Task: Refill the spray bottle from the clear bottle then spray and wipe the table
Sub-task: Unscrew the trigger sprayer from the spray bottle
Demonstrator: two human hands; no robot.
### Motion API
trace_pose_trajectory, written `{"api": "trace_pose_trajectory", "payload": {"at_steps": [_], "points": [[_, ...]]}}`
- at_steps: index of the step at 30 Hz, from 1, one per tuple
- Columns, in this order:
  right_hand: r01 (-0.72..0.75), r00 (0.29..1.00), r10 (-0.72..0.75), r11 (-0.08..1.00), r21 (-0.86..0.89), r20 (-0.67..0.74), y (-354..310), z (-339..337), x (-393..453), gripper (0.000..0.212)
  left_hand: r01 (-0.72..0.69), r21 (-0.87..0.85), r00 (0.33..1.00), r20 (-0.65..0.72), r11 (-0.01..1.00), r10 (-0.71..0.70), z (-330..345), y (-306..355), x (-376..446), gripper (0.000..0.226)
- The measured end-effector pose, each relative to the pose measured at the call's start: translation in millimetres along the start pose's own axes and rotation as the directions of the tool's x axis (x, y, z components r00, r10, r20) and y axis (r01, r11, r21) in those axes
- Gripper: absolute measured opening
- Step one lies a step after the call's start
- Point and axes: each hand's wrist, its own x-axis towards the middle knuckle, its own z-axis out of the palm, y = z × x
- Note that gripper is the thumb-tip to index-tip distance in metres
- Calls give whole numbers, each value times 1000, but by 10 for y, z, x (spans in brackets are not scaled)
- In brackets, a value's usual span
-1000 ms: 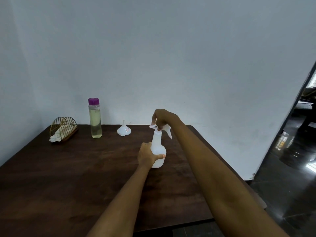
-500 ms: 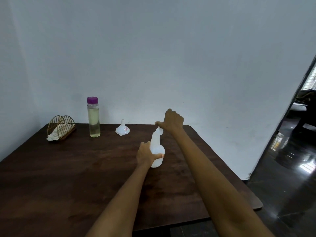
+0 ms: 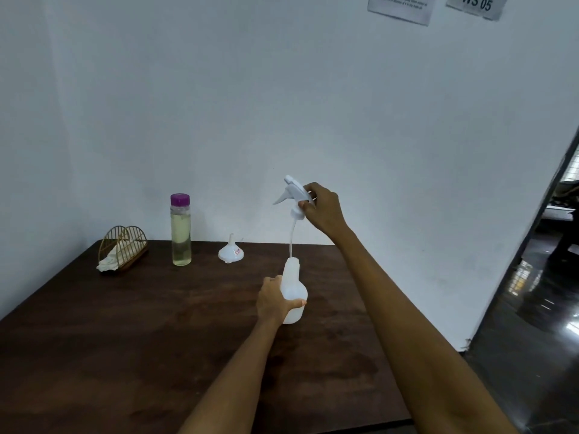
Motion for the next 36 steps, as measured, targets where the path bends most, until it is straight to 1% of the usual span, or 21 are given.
{"api": "trace_pose_trajectory", "payload": {"at_steps": [3,5,9,12,16,18,23,27,30,33,34,36], "points": [[38,997,-36,999,37,-62,-30,-114,6,23,8,4,1000,2,1000,-8,-9,9,-5,74],[6,992,5,996,85,-126,3,-179,0,22,12,1,1000,5,1000,-12,-12,10,-6,73],[-138,942,208,955,263,-262,180,-344,-19,20,16,5,1000,5,1000,-16,-14,27,-13,72],[-198,908,311,910,365,-281,325,-460,-35,19,23,-9,1000,2,1000,-23,-7,34,-15,71],[-202,895,333,896,396,-296,384,-538,-26,19,24,-13,1000,-5,1000,-24,-2,33,-26,70],[-186,900,318,899,397,-299,355,-558,0,18,26,-14,1000,-5,1000,-26,-6,35,-28,70],[-158,918,259,933,323,-299,234,-620,128,16,33,-22,999,12,999,-33,-9,35,-19,71],[-138,914,251,931,337,-320,139,-677,268,18,30,-15,1000,9,999,-29,-6,24,-10,71],[-146,905,271,922,359,-328,102,-693,349,24,29,-18,1000,6,999,-29,0,19,-7,72],[-202,886,331,906,372,-326,130,-683,387,30,25,-13,1000,6,1000,-25,-1,13,-8,73],[-231,874,362,897,378,-324,155,-686,387,29,24,-16,1000,6,1000,-24,-2,13,-7,73],[-283,846,422,873,397,-326,229,-692,379,20,27,-21,1000,8,999,-27,-2,13,-6,73]]}}
